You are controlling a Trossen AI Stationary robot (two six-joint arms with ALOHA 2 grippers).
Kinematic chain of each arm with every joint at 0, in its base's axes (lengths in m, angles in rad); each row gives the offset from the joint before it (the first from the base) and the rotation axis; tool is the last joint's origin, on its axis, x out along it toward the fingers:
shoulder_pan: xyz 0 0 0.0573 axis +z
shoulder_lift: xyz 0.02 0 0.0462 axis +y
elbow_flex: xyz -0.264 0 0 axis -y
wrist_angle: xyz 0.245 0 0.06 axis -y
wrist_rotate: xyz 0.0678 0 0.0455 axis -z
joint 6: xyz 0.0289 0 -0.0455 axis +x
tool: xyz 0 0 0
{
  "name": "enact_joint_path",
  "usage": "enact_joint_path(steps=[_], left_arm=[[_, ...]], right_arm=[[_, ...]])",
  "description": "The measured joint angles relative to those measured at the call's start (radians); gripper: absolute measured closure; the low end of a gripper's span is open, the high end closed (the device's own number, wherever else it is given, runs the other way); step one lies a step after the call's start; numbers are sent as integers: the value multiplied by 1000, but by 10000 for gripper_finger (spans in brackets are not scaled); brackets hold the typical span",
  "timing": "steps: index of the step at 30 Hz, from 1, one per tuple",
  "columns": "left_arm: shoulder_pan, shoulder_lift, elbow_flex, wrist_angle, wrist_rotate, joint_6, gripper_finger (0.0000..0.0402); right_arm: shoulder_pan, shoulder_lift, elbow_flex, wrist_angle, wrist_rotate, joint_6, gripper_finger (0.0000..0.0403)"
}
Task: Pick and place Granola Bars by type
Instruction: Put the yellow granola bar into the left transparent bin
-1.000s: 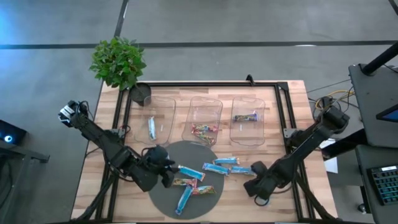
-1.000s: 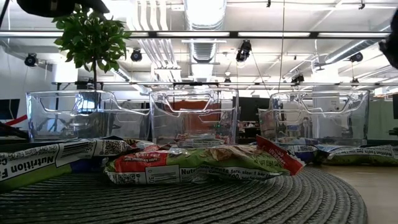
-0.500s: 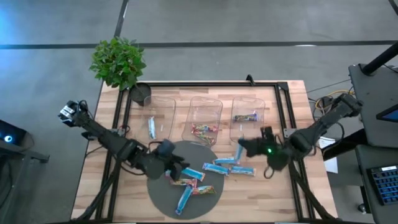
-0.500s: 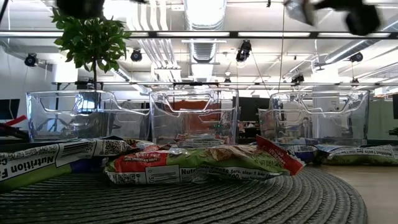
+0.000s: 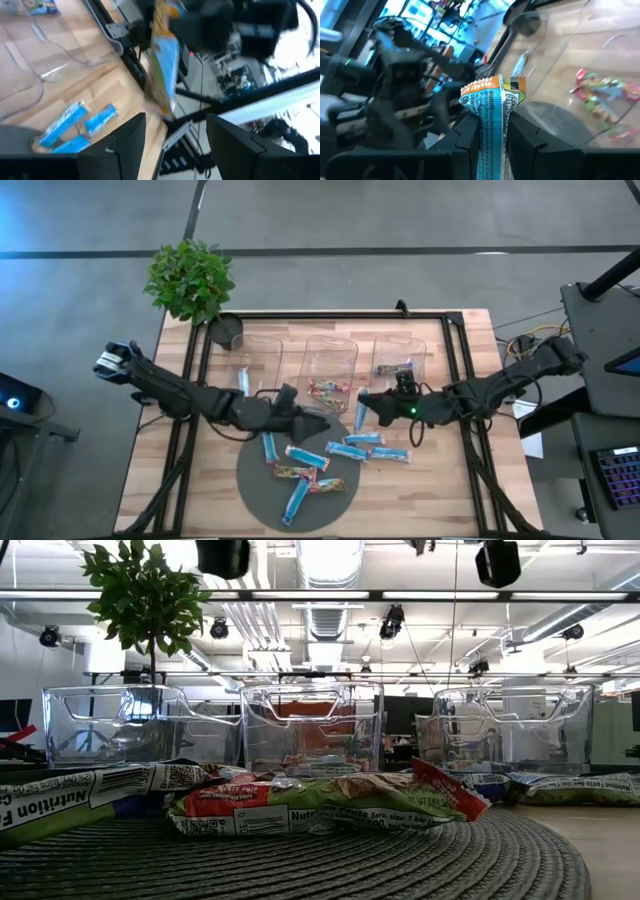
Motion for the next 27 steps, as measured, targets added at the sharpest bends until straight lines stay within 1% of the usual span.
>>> enact_joint_path(steps=[4,7,17,22,27], left_arm=[[49,39,5,102,78,-3,211],[64,61,6,141,107,-2,211],[68,131,11,143,110,-2,211],[75,158,13,222,110,11,211],[91,173,13,242,110,28,211]], right_arm=[[-1,26,0,63,-5,-13,335],[-2,49,1,126,-9,-39,335],[-14,73,0,154,-23,-26,335],[-39,73,0,154,-55,-29,335],[-57,73,0,158,-71,-29,335]])
